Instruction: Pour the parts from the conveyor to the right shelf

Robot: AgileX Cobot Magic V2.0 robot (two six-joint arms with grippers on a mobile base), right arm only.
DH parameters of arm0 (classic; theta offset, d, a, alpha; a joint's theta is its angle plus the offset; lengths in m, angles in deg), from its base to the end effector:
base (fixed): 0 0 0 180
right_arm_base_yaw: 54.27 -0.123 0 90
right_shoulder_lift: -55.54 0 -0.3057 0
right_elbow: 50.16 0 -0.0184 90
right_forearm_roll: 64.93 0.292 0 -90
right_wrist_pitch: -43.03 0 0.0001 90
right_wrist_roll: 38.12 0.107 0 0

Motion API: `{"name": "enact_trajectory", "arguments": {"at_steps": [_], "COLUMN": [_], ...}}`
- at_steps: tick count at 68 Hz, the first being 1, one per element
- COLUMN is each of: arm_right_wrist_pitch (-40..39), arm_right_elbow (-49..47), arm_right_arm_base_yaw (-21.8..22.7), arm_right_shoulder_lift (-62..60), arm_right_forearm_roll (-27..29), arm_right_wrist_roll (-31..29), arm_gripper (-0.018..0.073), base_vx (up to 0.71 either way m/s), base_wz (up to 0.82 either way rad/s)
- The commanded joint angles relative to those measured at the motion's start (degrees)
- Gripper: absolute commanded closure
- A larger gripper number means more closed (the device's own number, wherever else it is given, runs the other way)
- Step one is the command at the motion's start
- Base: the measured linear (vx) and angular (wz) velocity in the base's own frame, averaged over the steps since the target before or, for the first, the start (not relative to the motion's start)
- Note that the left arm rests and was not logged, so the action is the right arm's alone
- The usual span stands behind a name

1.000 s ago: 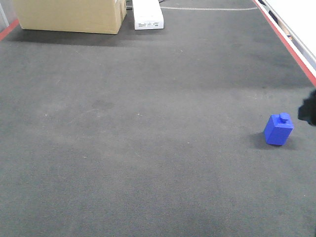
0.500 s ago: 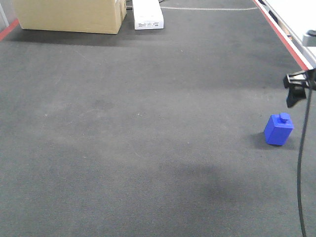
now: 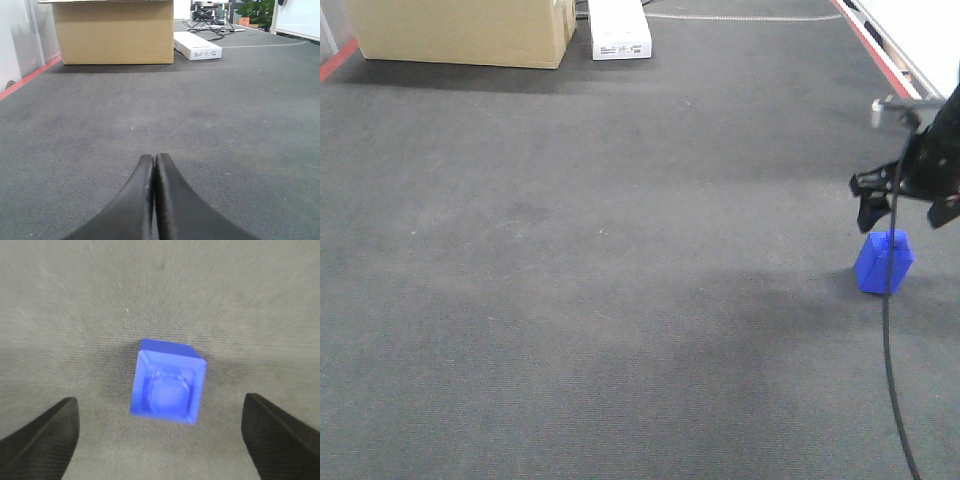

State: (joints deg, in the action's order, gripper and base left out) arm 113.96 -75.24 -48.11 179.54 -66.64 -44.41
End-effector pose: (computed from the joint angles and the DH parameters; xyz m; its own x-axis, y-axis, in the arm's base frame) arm 0.4779 -0.0546 0.2440 -0.9850 -0.0136 -0.1718 -0.0053 0.9988 -0.0486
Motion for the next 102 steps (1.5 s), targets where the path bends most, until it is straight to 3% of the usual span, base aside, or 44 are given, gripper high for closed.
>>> {"name": "enact_trajectory", "arguments": {"at_steps": [1,44,56,72,102], "arm_right_wrist_pitch": [2.8,-1.4,-4.5,-6.1,-8.2], "arm_right_elbow": [-1.9,-1.9,-1.9,-1.9,2.2], "arm_right_arm_base_yaw": [0.1,0.1,0.2,0.2,0.1], "arm_right_shoulder_lift": [-1.9,4.8,4.8,4.8,-6.0], "arm_right_forearm_roll": [-0.8,-1.0,-1.2,-1.2,1.7], "arm_right_wrist_roll": [-0.8,-0.2,2.6,3.0,2.1], "arm_gripper": [-0.0045,-0.0015,0.0139,0.0578,0.0566], "base_vx": [0.0,0.0,0.0,0.0,0.0], "base_wz": [0.0,0.0,0.0,0.0,0.0]}}
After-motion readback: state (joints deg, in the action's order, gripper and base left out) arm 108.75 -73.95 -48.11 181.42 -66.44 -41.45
